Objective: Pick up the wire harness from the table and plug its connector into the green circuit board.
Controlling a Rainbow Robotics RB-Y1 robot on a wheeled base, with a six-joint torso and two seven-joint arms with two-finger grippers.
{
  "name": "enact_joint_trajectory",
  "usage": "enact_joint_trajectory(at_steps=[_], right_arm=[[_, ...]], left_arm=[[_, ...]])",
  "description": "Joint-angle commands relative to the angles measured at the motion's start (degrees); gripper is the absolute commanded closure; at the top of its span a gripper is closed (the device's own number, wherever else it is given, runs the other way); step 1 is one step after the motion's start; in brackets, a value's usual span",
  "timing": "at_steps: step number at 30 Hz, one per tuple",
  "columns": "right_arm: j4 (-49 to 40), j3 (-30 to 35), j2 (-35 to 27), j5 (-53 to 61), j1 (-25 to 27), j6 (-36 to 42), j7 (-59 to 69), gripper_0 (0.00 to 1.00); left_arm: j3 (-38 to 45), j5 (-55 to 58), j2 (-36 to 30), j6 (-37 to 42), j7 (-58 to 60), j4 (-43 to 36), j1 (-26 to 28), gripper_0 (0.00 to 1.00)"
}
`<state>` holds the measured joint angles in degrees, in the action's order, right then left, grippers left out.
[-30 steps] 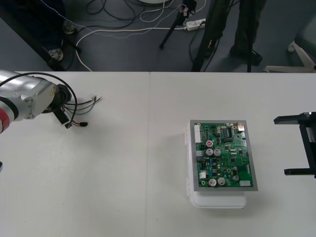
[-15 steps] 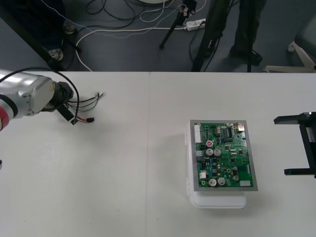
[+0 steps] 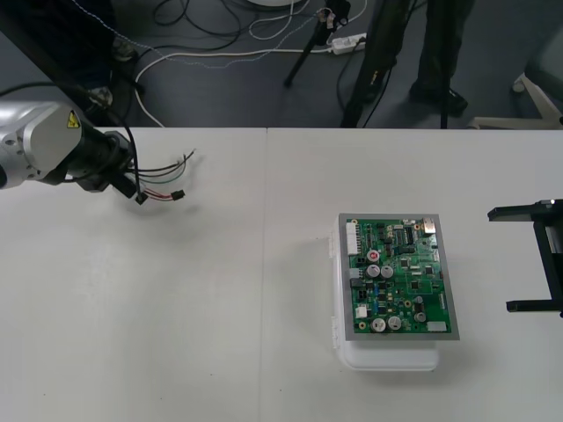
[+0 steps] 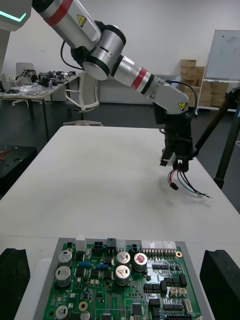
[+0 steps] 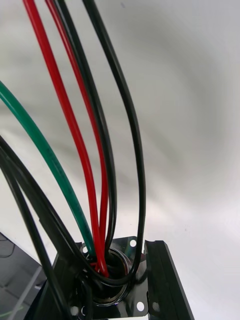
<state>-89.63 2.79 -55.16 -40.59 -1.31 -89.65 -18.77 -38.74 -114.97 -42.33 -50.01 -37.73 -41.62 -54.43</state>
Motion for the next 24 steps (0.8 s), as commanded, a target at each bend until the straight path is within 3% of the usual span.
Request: enact_joint_trajectory(at_steps=[1,15,24], right_arm=[[-1.0,-0.7,-2.7,0.5,-1.1,-0.3,-1.1,0.00],[-1.0,-0.7,-2.7,0.4,-1.1,-0.3,-1.0,0.00],[-1.0,-0.8,-2.7,0.5,-1.1,-0.3,-0.3,0.00]], left_arm=[[1.6,3.2,-4.6,-7.6,10.9,-5.0,-3.0,1.00],[2.8,8.4,-14.4,-9.7,29.0,-31.8,7.1,1.00],[15.3,10.4,-15.0,-19.3,34.9,-43.3,16.7,1.00]])
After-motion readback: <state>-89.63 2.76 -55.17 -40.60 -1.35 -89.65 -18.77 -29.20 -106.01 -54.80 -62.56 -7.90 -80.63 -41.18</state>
